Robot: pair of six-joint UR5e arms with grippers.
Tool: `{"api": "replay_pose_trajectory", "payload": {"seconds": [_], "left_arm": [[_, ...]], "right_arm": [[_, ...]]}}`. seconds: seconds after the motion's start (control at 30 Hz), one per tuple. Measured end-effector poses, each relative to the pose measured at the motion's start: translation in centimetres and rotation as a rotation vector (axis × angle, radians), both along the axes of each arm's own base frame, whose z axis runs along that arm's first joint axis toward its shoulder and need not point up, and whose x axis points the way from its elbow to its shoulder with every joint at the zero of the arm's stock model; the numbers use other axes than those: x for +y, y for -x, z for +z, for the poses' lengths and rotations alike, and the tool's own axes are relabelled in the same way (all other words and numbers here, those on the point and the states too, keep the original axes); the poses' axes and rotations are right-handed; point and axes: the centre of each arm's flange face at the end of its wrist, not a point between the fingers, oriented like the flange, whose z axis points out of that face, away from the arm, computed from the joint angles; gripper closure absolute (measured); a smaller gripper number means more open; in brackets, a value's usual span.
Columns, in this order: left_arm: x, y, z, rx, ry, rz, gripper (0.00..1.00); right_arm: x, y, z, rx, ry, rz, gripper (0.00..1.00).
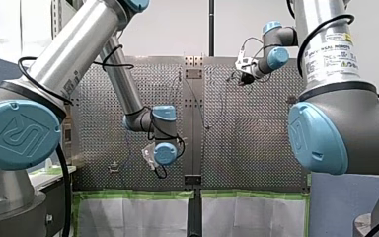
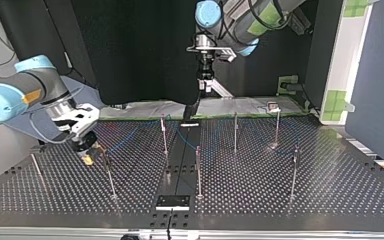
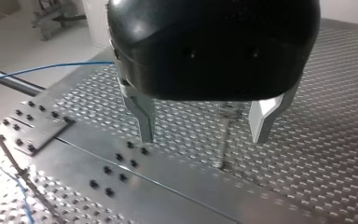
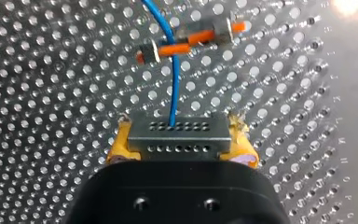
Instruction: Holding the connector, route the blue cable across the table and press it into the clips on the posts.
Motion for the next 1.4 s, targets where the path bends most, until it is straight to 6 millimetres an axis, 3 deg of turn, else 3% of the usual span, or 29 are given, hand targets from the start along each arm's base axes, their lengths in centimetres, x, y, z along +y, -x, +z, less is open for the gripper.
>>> {"api": "replay_pose_trajectory", "payload": {"seconds": [0.2,0.87,1.4], "left_arm": [[1.0,2.0,-2.5,0.027,-0.017,-0.006,0.00],[3.9,8.3,-5.0,0.074,-0.078,-0.045,0.00],[4.1,8.9,-5.2,0.084,-0.087,-0.049,0.00]], "right_arm": [[-0.3,0.4,0.1,-0.001,0.002,-0.013,1.00],[-1.0,1.6,0.3,0.017,0.007,-0.108,1.00],[-1.1,1.8,0.3,0.019,0.010,-0.120,1.00]]}}
